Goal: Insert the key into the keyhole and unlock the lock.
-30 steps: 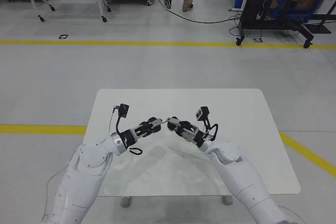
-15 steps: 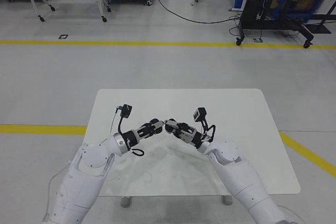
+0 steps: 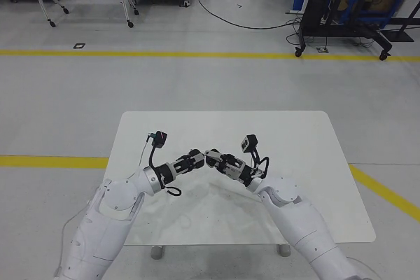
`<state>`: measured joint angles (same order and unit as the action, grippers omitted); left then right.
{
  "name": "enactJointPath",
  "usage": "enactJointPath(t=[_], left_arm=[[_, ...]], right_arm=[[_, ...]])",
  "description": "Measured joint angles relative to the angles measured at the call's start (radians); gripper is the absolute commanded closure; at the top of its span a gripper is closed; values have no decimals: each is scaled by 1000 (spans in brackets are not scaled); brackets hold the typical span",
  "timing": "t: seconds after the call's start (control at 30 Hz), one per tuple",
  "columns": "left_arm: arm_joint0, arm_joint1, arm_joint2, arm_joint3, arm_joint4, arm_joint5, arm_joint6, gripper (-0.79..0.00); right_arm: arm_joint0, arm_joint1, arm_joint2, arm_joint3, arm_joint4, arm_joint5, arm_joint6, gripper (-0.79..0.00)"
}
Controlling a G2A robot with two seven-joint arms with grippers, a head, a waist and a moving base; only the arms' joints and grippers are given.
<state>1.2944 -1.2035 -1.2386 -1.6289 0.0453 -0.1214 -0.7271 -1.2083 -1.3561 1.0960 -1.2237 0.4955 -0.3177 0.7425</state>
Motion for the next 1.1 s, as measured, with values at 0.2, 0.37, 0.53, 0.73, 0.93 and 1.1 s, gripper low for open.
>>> enactJointPath(t=[0.2,0.37,0.53,0.73,0.93,1.1], left_arm=[[0,2,1,-1,-6,-1,7,0],[0,4,2,-1,-6,2,8,0],[1,6,1,-2,-12,1,14,0],[4,8,0,-4,-16,-2,28,0],[8,9,-6,-5,-30,-7,51,0],[15,9,-21,-7,-32,8,102,0]], right_arm=[[-3,1,1,-5,-4,0,-2,0],[-6,2,1,-9,-5,0,-3,-31],[-7,2,2,-13,-10,-4,-8,-219],[-10,3,2,-18,-16,-5,-14,-302],[-12,3,2,-22,-17,-7,-20,-785],[-12,3,2,-22,-17,-6,-20,-785]])
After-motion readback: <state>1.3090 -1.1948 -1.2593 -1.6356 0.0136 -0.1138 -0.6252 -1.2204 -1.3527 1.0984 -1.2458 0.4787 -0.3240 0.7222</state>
